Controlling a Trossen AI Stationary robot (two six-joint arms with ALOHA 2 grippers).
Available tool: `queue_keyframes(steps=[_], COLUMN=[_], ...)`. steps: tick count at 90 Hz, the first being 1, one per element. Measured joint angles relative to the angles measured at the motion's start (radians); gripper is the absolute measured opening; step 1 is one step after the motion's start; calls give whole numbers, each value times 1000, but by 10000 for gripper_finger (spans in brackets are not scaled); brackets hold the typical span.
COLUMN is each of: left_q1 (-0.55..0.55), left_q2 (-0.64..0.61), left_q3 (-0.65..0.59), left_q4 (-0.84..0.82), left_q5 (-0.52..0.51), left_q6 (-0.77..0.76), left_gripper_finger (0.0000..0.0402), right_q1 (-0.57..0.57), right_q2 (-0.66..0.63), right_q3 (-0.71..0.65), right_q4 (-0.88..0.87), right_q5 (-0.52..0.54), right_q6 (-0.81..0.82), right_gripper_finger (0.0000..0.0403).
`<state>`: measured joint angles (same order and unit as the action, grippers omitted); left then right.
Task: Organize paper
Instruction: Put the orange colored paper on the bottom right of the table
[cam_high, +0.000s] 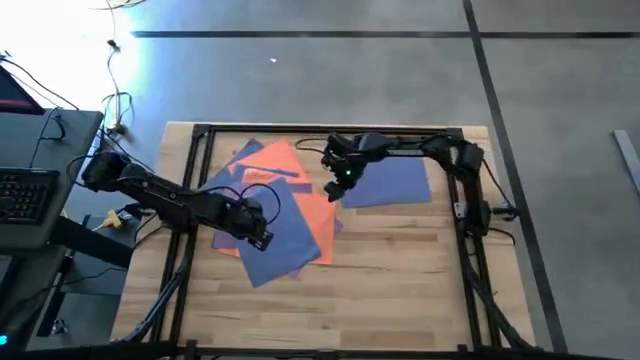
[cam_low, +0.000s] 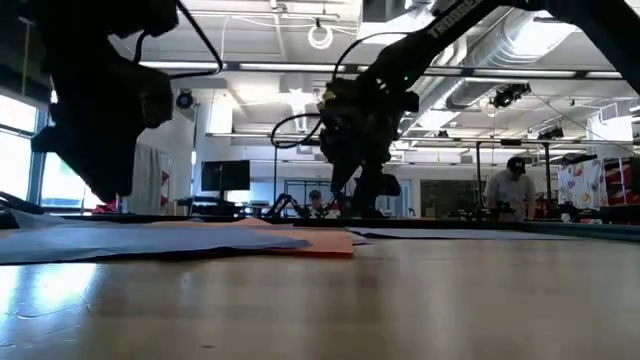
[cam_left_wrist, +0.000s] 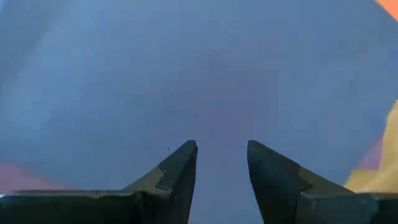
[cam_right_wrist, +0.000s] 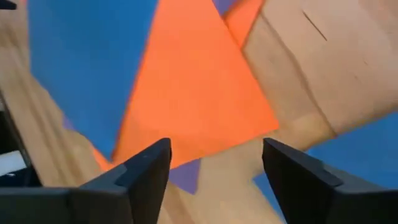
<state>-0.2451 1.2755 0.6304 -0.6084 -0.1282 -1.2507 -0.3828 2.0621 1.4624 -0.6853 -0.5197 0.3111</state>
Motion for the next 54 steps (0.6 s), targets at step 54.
queue_keyframes(steps=[54], left_q1=[3], left_q2=[-3], left_q3=[-174], left_q4=[219], left_q5=[15], left_q6=[-65], left_gripper_finger=[119], right_q1=[-2], right_q2=[8], right_q3=[-151], right_q4=[258], right_q5=[-93], right_q6=[75], right_gripper_finger=[240])
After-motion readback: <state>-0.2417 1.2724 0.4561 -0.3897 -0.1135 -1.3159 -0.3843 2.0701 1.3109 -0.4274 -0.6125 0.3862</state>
